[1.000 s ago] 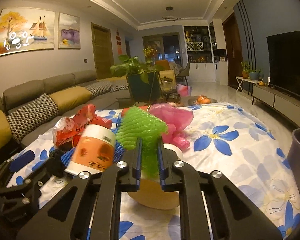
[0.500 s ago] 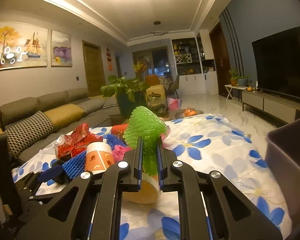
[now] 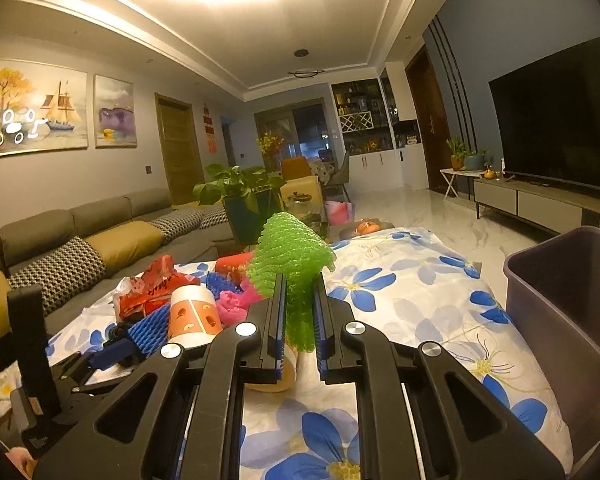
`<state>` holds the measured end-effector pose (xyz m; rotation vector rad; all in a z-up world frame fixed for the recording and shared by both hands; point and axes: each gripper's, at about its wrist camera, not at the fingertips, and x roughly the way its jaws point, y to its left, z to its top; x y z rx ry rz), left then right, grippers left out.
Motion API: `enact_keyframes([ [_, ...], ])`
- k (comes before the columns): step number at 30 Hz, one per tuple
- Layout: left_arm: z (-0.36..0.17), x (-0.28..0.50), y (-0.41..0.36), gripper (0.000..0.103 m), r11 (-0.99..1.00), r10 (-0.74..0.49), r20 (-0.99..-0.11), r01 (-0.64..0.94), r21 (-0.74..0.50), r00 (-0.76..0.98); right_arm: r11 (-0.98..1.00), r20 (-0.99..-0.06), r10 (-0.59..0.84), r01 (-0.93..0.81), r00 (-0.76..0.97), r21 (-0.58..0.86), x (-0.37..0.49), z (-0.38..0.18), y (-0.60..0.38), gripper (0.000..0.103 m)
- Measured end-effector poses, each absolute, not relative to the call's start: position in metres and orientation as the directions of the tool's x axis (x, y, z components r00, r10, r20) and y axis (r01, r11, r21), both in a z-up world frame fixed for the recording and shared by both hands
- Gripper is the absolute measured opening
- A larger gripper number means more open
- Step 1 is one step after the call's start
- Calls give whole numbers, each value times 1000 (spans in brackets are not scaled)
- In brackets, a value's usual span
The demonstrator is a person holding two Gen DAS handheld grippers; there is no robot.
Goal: Collect trash
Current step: 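Grasp the green foam net with the right tool while the left tool grasps the paper cup, then carry the cup and green net over the grey bin and open both tools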
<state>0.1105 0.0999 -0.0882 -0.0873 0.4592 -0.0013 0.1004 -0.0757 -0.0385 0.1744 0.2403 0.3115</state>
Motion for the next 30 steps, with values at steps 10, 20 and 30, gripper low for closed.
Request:
enact_keyframes([
  [10, -101, 131, 95, 15, 998, -21, -549, -12, -56, 835, 939, -212, 321, -280, 923, 201, 98, -39, -77, 13],
  [20, -91, 126, 102, 2, 996, -13, -517, -37, -87, 856, 940, -213, 317, -277, 924, 197, 92, -38, -79, 13],
  [30, -66, 99, 113, 2, 989, -32, -443, -36, -144, 896, 945, -195, 300, -263, 934, 193, 80, -34, -87, 13],
])
